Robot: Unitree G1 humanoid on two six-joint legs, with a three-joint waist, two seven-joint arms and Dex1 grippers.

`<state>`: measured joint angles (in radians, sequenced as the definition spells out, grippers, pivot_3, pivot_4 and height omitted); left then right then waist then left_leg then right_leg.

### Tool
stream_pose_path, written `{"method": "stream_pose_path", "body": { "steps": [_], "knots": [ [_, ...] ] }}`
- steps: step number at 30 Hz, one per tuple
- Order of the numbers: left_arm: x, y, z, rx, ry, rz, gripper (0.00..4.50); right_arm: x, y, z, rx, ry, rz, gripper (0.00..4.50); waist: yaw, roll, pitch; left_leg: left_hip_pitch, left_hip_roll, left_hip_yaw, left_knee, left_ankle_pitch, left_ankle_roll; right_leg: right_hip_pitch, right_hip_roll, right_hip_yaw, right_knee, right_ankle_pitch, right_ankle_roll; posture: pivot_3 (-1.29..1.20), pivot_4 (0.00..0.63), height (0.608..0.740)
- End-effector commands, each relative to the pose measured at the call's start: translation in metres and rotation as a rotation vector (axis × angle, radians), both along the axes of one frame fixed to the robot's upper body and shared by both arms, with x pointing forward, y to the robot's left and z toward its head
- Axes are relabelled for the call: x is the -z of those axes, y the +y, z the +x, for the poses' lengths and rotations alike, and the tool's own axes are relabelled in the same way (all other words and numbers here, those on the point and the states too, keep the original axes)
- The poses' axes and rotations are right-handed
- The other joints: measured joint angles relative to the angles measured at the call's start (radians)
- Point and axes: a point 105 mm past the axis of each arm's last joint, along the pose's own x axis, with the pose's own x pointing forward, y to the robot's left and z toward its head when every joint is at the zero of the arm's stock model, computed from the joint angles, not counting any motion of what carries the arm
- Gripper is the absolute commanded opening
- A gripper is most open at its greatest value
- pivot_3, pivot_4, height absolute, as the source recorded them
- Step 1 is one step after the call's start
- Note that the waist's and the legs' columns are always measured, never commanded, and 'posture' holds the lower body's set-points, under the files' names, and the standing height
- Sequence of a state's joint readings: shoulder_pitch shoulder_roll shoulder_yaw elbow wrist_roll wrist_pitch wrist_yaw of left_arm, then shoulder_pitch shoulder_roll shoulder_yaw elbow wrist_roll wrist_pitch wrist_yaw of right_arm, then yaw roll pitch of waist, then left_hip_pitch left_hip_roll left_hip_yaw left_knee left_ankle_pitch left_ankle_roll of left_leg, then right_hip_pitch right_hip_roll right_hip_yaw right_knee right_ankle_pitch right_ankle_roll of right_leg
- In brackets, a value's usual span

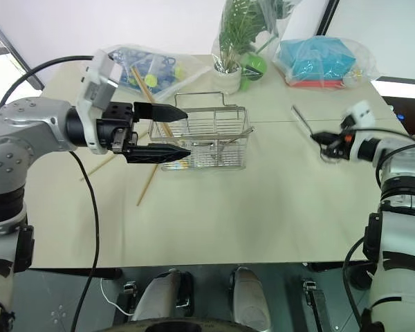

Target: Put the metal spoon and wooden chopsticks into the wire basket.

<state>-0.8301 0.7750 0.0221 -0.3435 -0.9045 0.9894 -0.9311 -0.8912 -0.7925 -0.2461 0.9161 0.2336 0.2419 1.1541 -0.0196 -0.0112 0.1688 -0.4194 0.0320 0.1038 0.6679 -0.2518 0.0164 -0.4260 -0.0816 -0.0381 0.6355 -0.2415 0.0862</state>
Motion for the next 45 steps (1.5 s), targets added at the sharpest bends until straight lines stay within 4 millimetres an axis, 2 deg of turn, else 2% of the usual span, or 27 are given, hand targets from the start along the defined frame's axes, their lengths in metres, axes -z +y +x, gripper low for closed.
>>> {"method": "stream_pose_path", "body": {
  "steps": [1,5,8,12,15,17,19,21,23,27,32,36,42,45],
  "knots": [
    [-0.016,0.01,0.003,-0.046,-0.071,-0.033,4.5,-0.056,0.039,-0.008,-0.098,-0.177,0.153,0.04,0.003,0.0,0.0,0.0,0.0,0.0,0.0,0.0,0.0,0.0,0.0,0.0,0.0,0.0,0.0,0.0,0.15,0.72],
    [-0.017,0.014,0.008,-0.078,-0.084,-0.038,4.5,-0.099,0.096,-0.025,-0.228,-0.274,0.297,0.04,0.006,0.0,0.0,0.0,0.0,-0.001,0.0,0.0,0.0,-0.001,0.0,0.0,0.002,0.0,0.0,0.0,0.15,0.72],
    [-0.018,0.016,0.01,-0.091,-0.091,-0.045,4.5,-0.117,0.131,-0.036,-0.316,-0.303,0.367,0.04,0.01,0.0,0.0,-0.001,0.0,-0.001,0.0,0.0,0.0,-0.001,0.0,0.0,0.003,0.0,0.0,0.0,0.15,0.72],
    [-0.019,0.018,0.011,-0.103,-0.096,-0.05,4.5,-0.125,0.162,-0.047,-0.406,-0.28,0.44,0.04,0.011,0.0,0.0,-0.001,-0.001,-0.001,0.0,0.0,0.0,-0.001,-0.001,0.0,0.003,0.0,0.0,0.0,0.15,0.72],
    [-0.02,0.02,0.012,-0.11,-0.101,-0.056,4.5,-0.113,0.181,-0.054,-0.46,-0.242,0.436,0.04,0.009,0.0,0.0,-0.001,-0.001,-0.001,0.0,0.0,0.001,-0.002,-0.001,0.0,0.003,0.0,0.0,0.0,0.15,0.72],
    [-0.021,0.019,0.012,-0.112,-0.105,-0.06,4.5,-0.097,0.186,-0.05,-0.437,-0.209,0.432,0.04,0.009,0.0,0.0,-0.002,0.0,-0.001,0.0,-0.001,0.002,-0.002,0.0,0.0,0.003,0.0,0.0,0.0,0.15,0.72],
    [-0.021,0.019,0.012,-0.112,-0.106,-0.062,4.5,-0.09,0.187,-0.047,-0.416,-0.197,0.434,0.04,0.008,0.0,0.0,-0.002,0.0,-0.001,0.0,-0.001,0.002,-0.002,0.0,0.0,0.003,0.0,0.0,0.0,0.15,0.72],
    [-0.022,0.019,0.01,-0.109,-0.109,-0.066,4.5,-0.072,0.2,-0.044,-0.409,-0.184,0.411,0.04,0.007,0.0,0.0,-0.002,-0.001,0.0,0.0,-0.002,0.003,-0.002,0.0,0.0,0.003,0.0,0.0,0.0,0.15,0.72],
    [-0.023,0.019,0.009,-0.108,-0.11,-0.067,4.5,-0.065,0.209,-0.045,-0.417,-0.188,0.399,0.04,0.006,0.0,0.0,-0.002,0.0,-0.001,0.0,-0.002,0.003,-0.003,0.0,0.0,0.003,0.0,0.0,0.0,0.15,0.72],
    [-0.023,0.019,0.009,-0.112,-0.11,-0.071,4.5,-0.07,0.215,-0.038,-0.401,-0.226,0.424,0.04,0.005,0.0,0.0,-0.003,0.0,0.0,0.0,-0.001,0.002,-0.004,0.0,0.0,0.004,0.0,0.0,0.0,0.15,0.72],
    [-0.025,0.019,0.008,-0.112,-0.111,-0.078,4.5,-0.082,0.21,-0.017,-0.323,-0.288,0.44,0.04,0.007,0.0,0.0,-0.003,0.0,0.0,0.0,-0.001,0.002,-0.004,0.0,0.0,0.004,0.0,0.0,0.0,0.15,0.72],
    [-0.027,0.019,0.008,-0.113,-0.113,-0.084,4.5,-0.09,0.208,-0.01,-0.307,-0.316,0.447,0.04,0.006,0.0,0.0,-0.003,0.0,0.0,0.0,0.0,0.001,-0.004,0.0,0.0,0.004,0.0,0.0,0.0,0.15,0.72],
    [-0.028,0.019,0.008,-0.113,-0.116,-0.087,4.5,-0.076,0.204,-0.001,-0.27,-0.312,0.401,0.04,0.005,0.0,0.0,-0.003,0.0,0.0,0.0,0.0,0.001,-0.004,0.0,0.0,0.004,0.0,0.0,0.0,0.15,0.72],
    [-0.029,0.019,0.008,-0.112,-0.119,-0.086,4.5,-0.068,0.204,-0.001,-0.269,-0.299,0.391,1.01,0.005,0.0,0.0,-0.004,0.0,0.0,0.0,0.0,0.001,-0.004,0.0,0.0,0.004,0.0,0.0,0.0,0.15,0.72]
  ]
}}
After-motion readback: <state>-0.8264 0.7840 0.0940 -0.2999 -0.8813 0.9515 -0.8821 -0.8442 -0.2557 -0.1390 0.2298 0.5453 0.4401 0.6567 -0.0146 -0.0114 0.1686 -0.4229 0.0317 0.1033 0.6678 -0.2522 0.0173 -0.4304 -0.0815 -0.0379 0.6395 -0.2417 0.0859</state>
